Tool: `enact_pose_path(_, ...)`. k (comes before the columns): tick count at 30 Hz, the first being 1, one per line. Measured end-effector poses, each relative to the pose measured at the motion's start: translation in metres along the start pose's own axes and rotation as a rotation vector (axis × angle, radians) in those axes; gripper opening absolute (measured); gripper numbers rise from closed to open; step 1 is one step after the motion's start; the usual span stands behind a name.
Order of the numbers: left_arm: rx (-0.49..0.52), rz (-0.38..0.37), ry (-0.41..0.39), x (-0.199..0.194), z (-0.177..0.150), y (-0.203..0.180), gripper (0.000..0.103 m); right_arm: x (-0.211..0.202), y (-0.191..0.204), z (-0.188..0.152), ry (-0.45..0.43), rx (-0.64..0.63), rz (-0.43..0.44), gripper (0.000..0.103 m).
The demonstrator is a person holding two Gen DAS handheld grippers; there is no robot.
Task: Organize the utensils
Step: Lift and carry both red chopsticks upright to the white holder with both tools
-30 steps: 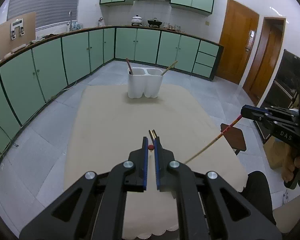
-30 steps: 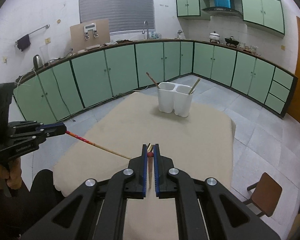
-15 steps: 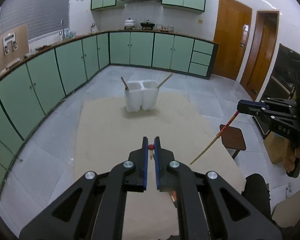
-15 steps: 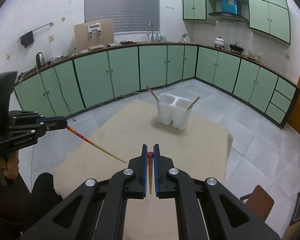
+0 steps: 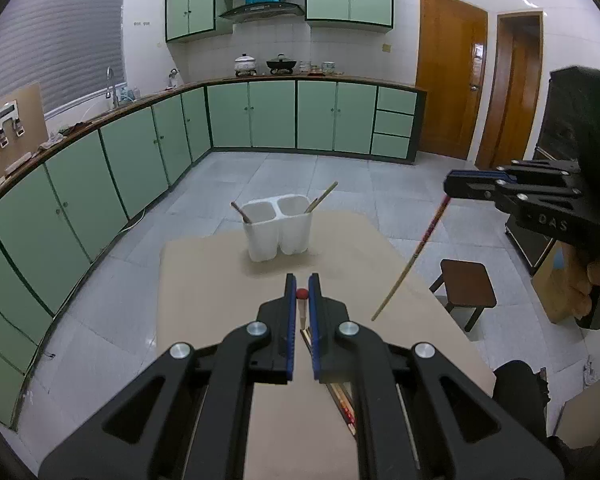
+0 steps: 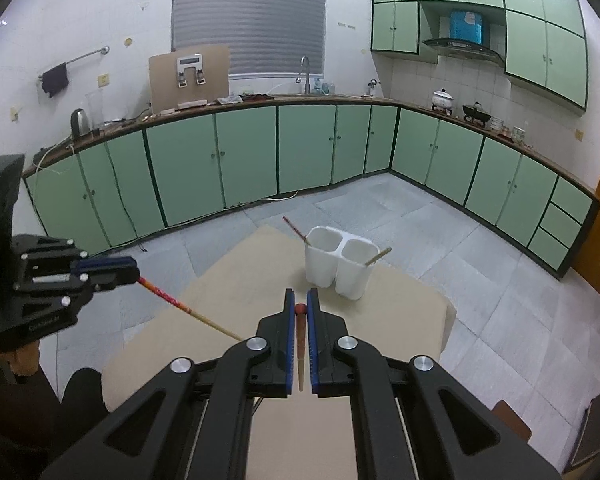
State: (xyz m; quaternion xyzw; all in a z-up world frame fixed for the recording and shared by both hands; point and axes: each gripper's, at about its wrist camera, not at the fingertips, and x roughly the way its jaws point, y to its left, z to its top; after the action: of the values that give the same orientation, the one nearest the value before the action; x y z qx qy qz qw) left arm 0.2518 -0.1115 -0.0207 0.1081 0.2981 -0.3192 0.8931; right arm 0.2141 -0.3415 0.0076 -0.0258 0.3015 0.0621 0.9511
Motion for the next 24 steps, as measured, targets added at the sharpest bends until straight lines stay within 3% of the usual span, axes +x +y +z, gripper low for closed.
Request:
enact_pose_path(13, -0.037, -0.019, -0.002, 0.036, 0.075, 0.029, 0.005, 0.028, -0.039, 0.084, -0.001, 0.045, -0.029, 0.006)
enact_pose_path(24, -0.074, 0.029, -0.045, 0.083, 0.145, 0.055, 0.005, 0.079, -0.072, 0.149, -0.033, 0.089, -0.064, 0.006)
